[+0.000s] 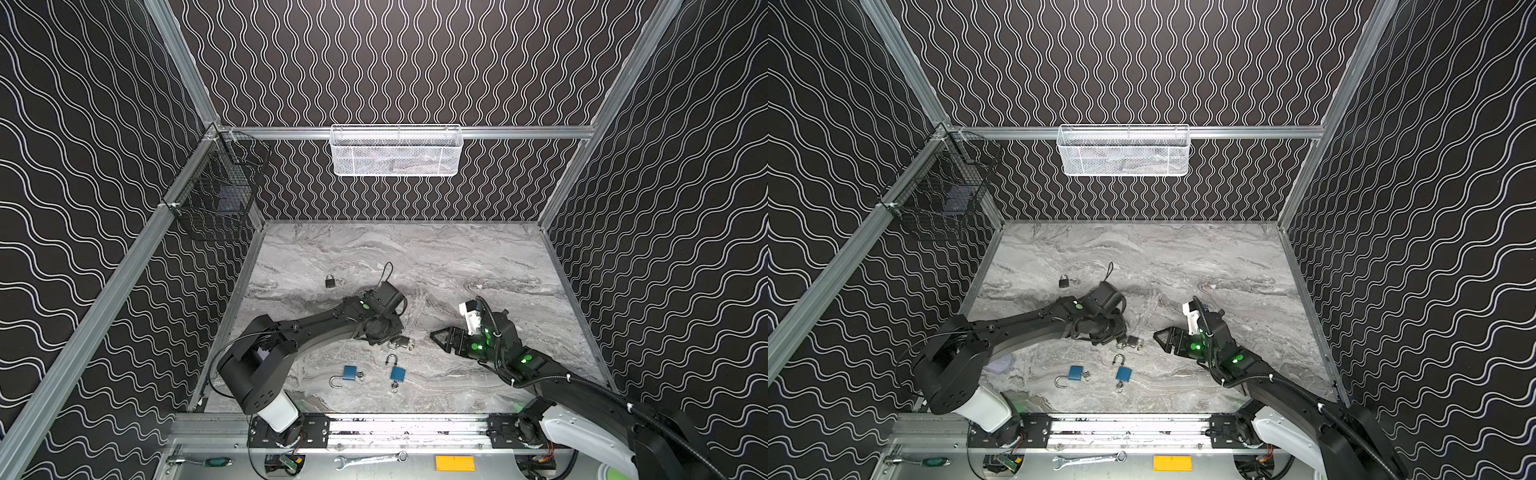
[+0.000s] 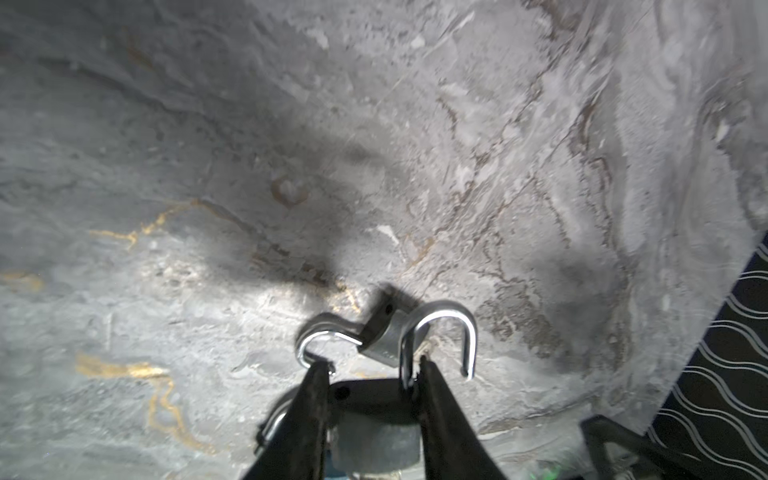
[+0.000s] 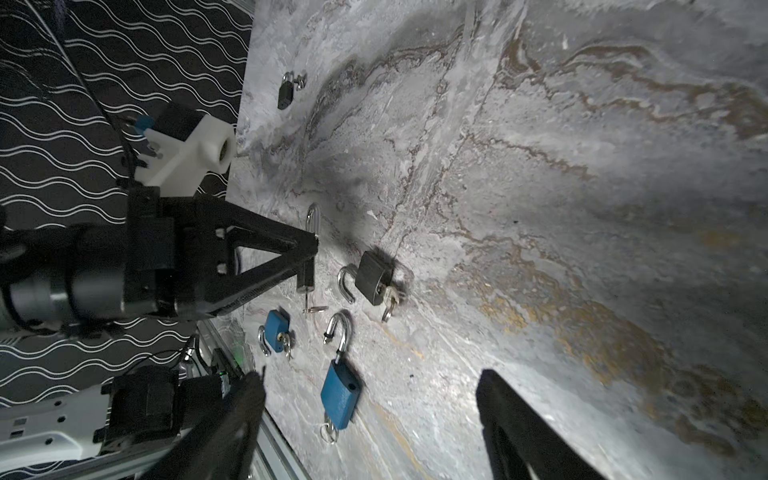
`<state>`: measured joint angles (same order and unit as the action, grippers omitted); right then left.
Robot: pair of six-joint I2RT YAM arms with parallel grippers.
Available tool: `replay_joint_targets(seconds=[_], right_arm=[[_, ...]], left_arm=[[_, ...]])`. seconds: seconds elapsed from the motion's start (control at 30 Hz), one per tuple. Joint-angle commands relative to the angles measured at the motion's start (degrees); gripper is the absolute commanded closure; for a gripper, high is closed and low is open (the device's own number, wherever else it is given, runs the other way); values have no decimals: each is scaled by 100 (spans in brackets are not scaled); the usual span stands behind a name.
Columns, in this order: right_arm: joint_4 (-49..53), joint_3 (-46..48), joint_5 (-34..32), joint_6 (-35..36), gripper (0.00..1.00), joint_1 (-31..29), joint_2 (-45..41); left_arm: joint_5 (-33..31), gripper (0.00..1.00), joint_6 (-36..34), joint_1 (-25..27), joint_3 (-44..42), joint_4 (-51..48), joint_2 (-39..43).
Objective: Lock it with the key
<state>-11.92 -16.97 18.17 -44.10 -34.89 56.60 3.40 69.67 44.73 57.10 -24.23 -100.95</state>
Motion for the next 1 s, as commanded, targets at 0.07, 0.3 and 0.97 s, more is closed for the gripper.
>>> replay_joint_targets(seconds=[0.07, 0.3, 0.97], right_arm=[[-2092, 440, -780, -562, 25, -349, 65], [-2759, 145, -2130, -539, 30, -1214, 608], [-3786, -932, -2273, -661, 44, -1593, 2930]], left_arm=[[288, 80, -245, -219, 300, 252, 26], [560, 81, -408, -434, 691, 232, -131], [809, 84, -386, -648, 583, 426, 13]])
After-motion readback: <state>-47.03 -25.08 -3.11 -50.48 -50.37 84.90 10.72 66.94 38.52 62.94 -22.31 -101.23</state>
